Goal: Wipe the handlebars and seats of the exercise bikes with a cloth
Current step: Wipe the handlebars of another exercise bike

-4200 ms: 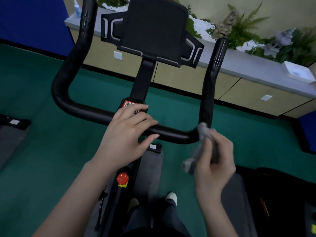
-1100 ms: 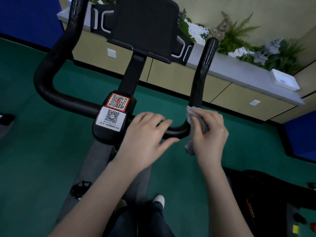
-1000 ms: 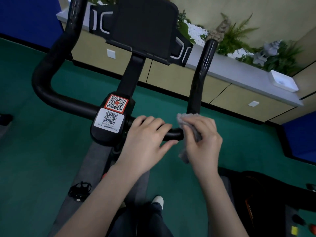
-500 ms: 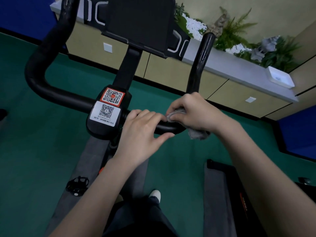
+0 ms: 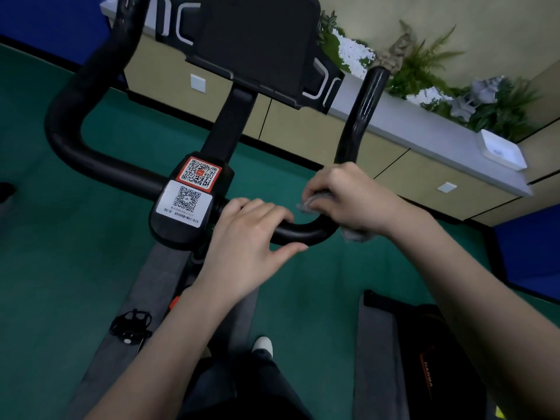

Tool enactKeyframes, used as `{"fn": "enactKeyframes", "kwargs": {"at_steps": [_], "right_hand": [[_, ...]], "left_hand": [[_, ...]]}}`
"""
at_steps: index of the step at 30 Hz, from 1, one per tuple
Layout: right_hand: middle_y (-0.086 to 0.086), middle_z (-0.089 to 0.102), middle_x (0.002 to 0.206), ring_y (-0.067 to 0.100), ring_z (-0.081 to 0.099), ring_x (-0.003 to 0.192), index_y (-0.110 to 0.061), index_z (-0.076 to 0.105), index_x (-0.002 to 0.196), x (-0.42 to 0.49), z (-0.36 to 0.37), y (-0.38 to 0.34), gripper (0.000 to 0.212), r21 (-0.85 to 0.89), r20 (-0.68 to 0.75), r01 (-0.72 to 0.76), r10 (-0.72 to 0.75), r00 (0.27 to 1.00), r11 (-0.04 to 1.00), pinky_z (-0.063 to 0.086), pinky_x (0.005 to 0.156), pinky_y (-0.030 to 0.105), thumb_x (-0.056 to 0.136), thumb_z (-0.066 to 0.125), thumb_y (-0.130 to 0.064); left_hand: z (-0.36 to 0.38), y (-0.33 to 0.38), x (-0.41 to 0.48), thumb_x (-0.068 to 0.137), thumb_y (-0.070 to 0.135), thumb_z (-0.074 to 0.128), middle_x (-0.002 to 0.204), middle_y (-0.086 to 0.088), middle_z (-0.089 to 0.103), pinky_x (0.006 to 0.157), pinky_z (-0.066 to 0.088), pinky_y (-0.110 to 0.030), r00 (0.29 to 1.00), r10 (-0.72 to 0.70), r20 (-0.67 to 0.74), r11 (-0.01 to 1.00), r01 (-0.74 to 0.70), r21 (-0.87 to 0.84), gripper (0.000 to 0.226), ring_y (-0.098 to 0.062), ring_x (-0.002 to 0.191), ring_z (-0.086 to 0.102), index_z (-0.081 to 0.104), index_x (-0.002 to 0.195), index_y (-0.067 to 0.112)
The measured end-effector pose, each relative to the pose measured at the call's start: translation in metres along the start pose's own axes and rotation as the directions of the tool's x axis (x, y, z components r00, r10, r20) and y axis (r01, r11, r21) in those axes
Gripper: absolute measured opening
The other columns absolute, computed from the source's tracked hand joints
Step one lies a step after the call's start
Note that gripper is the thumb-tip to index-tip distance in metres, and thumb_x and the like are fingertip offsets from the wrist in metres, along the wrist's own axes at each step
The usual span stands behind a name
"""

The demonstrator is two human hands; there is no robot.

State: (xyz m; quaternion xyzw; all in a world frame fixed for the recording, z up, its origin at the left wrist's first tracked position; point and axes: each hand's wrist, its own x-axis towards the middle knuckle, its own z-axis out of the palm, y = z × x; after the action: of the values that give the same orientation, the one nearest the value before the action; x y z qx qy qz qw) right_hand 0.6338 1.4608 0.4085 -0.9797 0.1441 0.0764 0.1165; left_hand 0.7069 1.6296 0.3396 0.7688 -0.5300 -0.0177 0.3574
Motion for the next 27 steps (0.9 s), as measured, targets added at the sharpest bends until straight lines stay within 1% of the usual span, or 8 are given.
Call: {"fn": "enactKeyframes", "kwargs": {"at_steps": [3, 7, 10, 13, 17, 22, 25, 27], "right_hand": [[0.009, 0.070, 0.086, 0.028, 0.058, 0.090, -0.002, 0.073, 0.091, -0.013, 0.017, 0.010, 0.010, 0.059, -0.422, 0.014, 0.012, 0.906, 0.998, 0.037, 0.082, 0.018, 0.086, 0.064, -0.002], [0.007, 0.069, 0.093, 0.025, 0.060, 0.094, -0.001, 0.071, 0.093, -0.037, 0.064, -0.004, 0.013, 0.377, -0.787, 0.051, 0.291, 0.544, 0.925, 0.045, 0.092, 0.026, 0.085, 0.063, 0.007], [0.010, 0.064, 0.100, 0.023, 0.061, 0.100, -0.008, 0.066, 0.097, -0.042, 0.097, -0.032, 0.017, 0.678, -0.723, 0.099, 0.637, 0.269, 0.728, 0.049, 0.093, 0.035, 0.088, 0.058, 0.004], [0.011, 0.064, 0.101, 0.016, 0.063, 0.098, -0.015, 0.062, 0.099, -0.031, 0.098, -0.044, 0.016, 0.842, -0.528, 0.193, 0.843, 0.104, 0.503, 0.048, 0.087, 0.022, 0.091, 0.055, -0.003], [0.004, 0.066, 0.099, 0.010, 0.064, 0.094, -0.008, 0.063, 0.100, -0.024, 0.096, -0.045, 0.012, 0.896, -0.394, 0.236, 0.918, 0.033, 0.376, 0.048, 0.083, 0.018, 0.093, 0.056, -0.001], [-0.008, 0.064, 0.096, 0.004, 0.063, 0.091, -0.023, 0.059, 0.098, -0.028, 0.111, -0.066, 0.012, 0.914, -0.282, 0.303, 0.960, -0.001, 0.269, 0.046, 0.079, 0.013, 0.091, 0.054, -0.014], [-0.003, 0.065, 0.097, 0.010, 0.064, 0.094, -0.020, 0.061, 0.096, -0.020, 0.105, -0.046, 0.016, 0.918, -0.138, 0.380, 0.990, 0.037, 0.114, 0.050, 0.084, 0.023, 0.095, 0.053, -0.006], [0.001, 0.066, 0.097, 0.015, 0.064, 0.093, -0.013, 0.062, 0.096, -0.016, 0.099, -0.031, 0.015, 0.864, 0.009, 0.498, 0.992, 0.129, -0.073, 0.052, 0.086, 0.028, 0.096, 0.052, -0.003]], "left_hand": [[0.000, 0.002, 0.000, 0.075, 0.061, 0.059, 0.083, 0.011, 0.066, 0.087, 0.031, -0.028, 1.000, -0.016, 0.009, 1.000, 0.015, 0.026, 0.042, -0.015, 0.083, 0.061, 0.067, 0.091, 0.023], [0.005, 0.013, 0.001, 0.085, 0.057, 0.049, 0.087, 0.008, 0.069, 0.096, 0.036, -0.035, 0.999, -0.044, -0.032, 0.995, 0.047, 0.091, 0.042, -0.016, 0.087, 0.063, 0.073, 0.097, 0.023], [0.015, 0.023, 0.004, 0.089, 0.045, 0.052, 0.083, 0.005, 0.069, 0.101, 0.038, -0.042, 0.998, -0.037, -0.053, 0.988, 0.044, 0.147, 0.034, -0.019, 0.083, 0.064, 0.074, 0.094, 0.019], [0.024, 0.030, 0.005, 0.091, 0.038, 0.052, 0.081, 0.005, 0.069, 0.095, 0.042, -0.041, 0.997, -0.035, -0.065, 0.987, 0.045, 0.155, 0.029, -0.019, 0.077, 0.064, 0.073, 0.094, 0.019], [0.027, 0.029, 0.004, 0.091, 0.039, 0.052, 0.082, 0.008, 0.068, 0.081, 0.038, -0.033, 0.994, -0.030, -0.102, 0.988, 0.045, 0.146, 0.028, -0.018, 0.073, 0.063, 0.073, 0.095, 0.021], [0.029, 0.029, 0.005, 0.091, 0.040, 0.053, 0.083, 0.011, 0.068, 0.079, 0.036, -0.031, 0.993, -0.042, -0.111, 0.993, 0.054, 0.102, 0.028, -0.015, 0.072, 0.061, 0.074, 0.095, 0.022], [0.029, 0.029, 0.005, 0.089, 0.041, 0.053, 0.083, 0.011, 0.068, 0.080, 0.036, -0.031, 0.992, -0.046, -0.116, 0.995, 0.056, 0.088, 0.029, -0.013, 0.073, 0.061, 0.074, 0.095, 0.022], [0.028, 0.030, 0.005, 0.089, 0.041, 0.054, 0.084, 0.012, 0.068, 0.080, 0.035, -0.030, 0.992, -0.055, -0.111, 0.995, 0.064, 0.080, 0.028, -0.013, 0.073, 0.062, 0.074, 0.094, 0.022]]}}
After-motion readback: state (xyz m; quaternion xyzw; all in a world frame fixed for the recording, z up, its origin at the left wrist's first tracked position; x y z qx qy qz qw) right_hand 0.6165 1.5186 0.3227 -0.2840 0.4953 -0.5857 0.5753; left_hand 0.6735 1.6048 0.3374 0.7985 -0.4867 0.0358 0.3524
